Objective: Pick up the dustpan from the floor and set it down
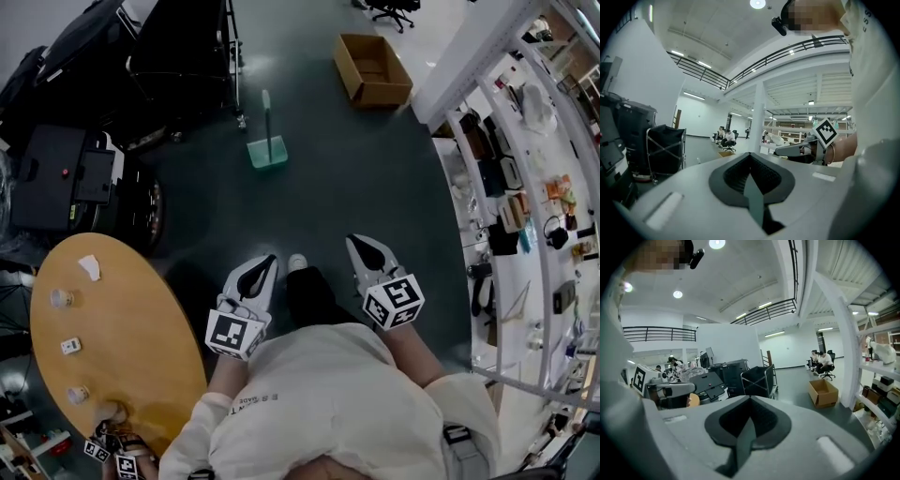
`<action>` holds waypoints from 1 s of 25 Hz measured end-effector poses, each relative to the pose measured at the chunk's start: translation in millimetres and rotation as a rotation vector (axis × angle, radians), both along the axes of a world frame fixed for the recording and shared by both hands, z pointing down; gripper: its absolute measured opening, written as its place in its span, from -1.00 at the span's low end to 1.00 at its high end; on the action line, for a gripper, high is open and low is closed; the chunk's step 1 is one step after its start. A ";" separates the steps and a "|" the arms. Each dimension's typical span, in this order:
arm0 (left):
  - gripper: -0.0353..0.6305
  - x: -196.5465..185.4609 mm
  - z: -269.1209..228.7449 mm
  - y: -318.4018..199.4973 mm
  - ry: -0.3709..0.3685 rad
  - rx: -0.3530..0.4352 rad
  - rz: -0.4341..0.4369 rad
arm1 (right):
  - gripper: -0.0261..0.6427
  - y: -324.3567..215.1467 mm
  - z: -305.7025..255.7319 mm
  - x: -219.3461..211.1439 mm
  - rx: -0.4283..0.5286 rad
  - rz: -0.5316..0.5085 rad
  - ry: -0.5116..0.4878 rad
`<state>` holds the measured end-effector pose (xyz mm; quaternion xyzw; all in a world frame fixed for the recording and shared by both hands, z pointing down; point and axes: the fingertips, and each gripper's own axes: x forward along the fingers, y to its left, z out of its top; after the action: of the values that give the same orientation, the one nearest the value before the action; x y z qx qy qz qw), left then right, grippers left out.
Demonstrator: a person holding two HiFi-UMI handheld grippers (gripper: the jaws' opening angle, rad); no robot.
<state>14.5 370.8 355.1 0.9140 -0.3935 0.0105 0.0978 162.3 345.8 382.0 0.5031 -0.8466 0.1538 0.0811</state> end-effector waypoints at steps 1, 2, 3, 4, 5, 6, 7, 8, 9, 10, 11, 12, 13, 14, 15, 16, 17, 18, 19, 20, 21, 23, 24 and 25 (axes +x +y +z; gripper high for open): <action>-0.84 -2.5 1.3 -17.3 0.004 -0.004 -0.011 | -0.95 -20.1 4.5 -0.4 -0.009 -0.008 0.004; -0.84 -5.1 2.2 -35.7 0.003 -0.006 -0.019 | -0.96 -42.2 8.2 -1.2 -0.021 -0.014 0.009; -0.84 -7.9 1.7 -54.3 -0.002 -0.005 -0.025 | -0.95 -65.1 10.1 -2.5 -0.029 -0.021 0.012; -0.84 -11.4 -1.0 -72.6 -0.010 -0.002 -0.032 | -0.95 -87.7 10.1 -4.4 -0.033 -0.029 0.012; -0.84 -16.1 -4.7 -90.3 -0.019 0.000 -0.043 | -0.96 -109.0 9.0 -7.0 -0.035 -0.042 0.012; -0.84 -21.7 -8.2 -107.8 -0.028 0.002 -0.060 | -0.95 -128.9 8.0 -10.4 -0.037 -0.061 0.013; -0.84 -27.4 -11.1 -125.2 -0.033 0.004 -0.079 | -0.95 -147.8 7.3 -14.6 -0.040 -0.085 0.016; -0.84 -32.5 -13.0 -142.6 -0.037 0.008 -0.096 | -0.95 -165.7 6.8 -19.7 -0.044 -0.112 0.020; -0.84 -36.5 -14.7 -159.6 -0.040 0.012 -0.111 | -0.95 -182.3 6.5 -25.3 -0.048 -0.140 0.028; -0.84 -39.4 -17.0 -176.1 -0.042 0.014 -0.123 | -0.95 -197.6 6.1 -30.8 -0.051 -0.164 0.039; -0.84 -41.4 -20.6 -191.8 -0.043 0.015 -0.134 | -0.95 -211.8 5.9 -36.3 -0.053 -0.184 0.052; -0.84 -43.4 -25.0 -206.4 -0.041 0.015 -0.142 | -0.95 -224.6 6.3 -42.3 -0.056 -0.201 0.066; -0.84 -45.5 -28.9 -219.2 -0.037 0.017 -0.148 | -0.95 -235.9 7.6 -48.8 -0.060 -0.220 0.079; -0.84 -47.7 -31.4 -230.6 -0.033 0.022 -0.148 | -0.95 -245.9 10.1 -55.6 -0.065 -0.239 0.094; -0.84 -49.7 -32.0 -241.7 -0.030 0.027 -0.144 | -0.95 -255.6 13.5 -62.2 -0.069 -0.256 0.112; -0.84 -51.6 -30.5 -253.4 -0.029 0.029 -0.137 | -0.95 -265.8 17.6 -68.2 -0.071 -0.269 0.130; -0.84 -53.8 -27.1 -266.2 -0.029 0.027 -0.128 | -0.95 -276.9 22.0 -73.6 -0.075 -0.276 0.144; -0.84 -56.4 -22.5 -280.3 -0.028 0.019 -0.120 | -0.95 -288.9 26.7 -78.3 -0.080 -0.276 0.152; -0.84 -59.6 -17.3 -295.5 -0.026 0.009 -0.111 | -0.95 -301.7 31.1 -82.4 -0.089 -0.269 0.153; -0.84 -63.2 -12.1 -311.9 -0.023 -0.001 -0.102 | -0.95 -315.3 34.9 -85.9 -0.099 -0.257 0.148; -0.84 -66.9 -7.4 -329.1 -0.018 -0.010 -0.092 | -0.95 -329.5 38.1 -89.1 -0.108 -0.241 0.141; -0.84 -73.9 -1.0 -365.2 -0.011 -0.019 -0.065 | -0.95 -359.3 42.9 -95.2 -0.125 -0.207 0.133; -0.84 -77.2 -0.5 -383.3 -0.011 -0.022 -0.049 | -0.95 -373.8 45.6 -98.2 -0.137 -0.190 0.132; -0.84 -80.7 -1.0 -401.1 -0.013 -0.022 -0.032 | -0.95 -388.1 48.7 -101.2 -0.151 -0.173 0.130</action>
<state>-66.2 -30.3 354.1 0.9064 -0.4086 0.0190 0.1055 61.1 -42.3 430.8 0.4296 -0.8657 0.1767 0.1864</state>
